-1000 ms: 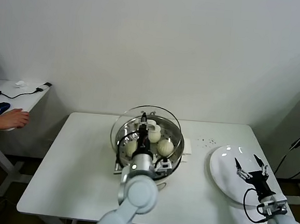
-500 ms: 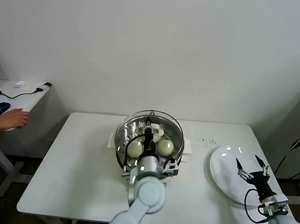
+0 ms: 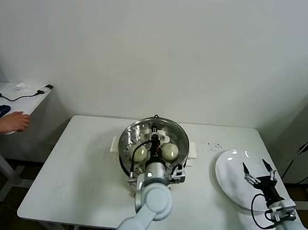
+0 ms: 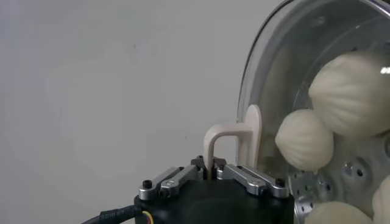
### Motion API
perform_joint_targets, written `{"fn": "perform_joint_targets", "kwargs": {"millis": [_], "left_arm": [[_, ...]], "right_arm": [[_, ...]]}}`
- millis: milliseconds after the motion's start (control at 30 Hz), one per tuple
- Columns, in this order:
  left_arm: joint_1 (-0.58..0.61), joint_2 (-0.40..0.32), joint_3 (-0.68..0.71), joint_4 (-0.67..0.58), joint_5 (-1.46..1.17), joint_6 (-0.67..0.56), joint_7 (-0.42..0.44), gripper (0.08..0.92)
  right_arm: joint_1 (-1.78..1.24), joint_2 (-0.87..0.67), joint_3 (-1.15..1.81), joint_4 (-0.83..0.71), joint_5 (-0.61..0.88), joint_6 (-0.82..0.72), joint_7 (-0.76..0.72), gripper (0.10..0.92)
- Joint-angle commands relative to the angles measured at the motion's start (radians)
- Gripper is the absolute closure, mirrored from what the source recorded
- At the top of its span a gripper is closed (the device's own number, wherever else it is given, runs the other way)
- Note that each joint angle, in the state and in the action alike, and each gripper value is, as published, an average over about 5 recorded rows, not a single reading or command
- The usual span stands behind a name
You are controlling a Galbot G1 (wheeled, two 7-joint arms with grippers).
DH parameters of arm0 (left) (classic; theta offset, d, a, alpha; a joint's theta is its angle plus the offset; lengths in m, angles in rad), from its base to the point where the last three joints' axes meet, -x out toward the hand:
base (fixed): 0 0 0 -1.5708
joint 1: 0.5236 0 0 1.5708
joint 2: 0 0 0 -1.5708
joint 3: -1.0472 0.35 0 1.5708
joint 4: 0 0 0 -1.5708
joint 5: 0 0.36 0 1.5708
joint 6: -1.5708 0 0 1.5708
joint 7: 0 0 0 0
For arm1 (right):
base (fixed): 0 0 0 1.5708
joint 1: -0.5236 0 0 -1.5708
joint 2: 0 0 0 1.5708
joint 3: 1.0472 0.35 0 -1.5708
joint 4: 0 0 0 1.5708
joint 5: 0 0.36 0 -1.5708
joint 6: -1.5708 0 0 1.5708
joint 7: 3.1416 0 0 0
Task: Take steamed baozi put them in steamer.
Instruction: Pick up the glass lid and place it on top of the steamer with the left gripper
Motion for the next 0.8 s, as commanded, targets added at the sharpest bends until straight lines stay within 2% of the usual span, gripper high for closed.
{"fn": "perform_joint_targets", "kwargs": {"millis": [33, 800], "left_arm": [[-0.005, -0.01, -0.003, 0.024, 0.007, -0.003, -0.002, 0.848], [-0.005, -0.009, -0.001, 0.055, 0.0, -0.006, -0.031, 0.848]], "right_arm": [[-0.001, 0.001, 0.004, -0.004, 0.0, 0.004, -0.002, 0.203], [-0.001, 0.003, 0.016, -0.02, 0.002, 0.019, -0.016, 0.203]]}}
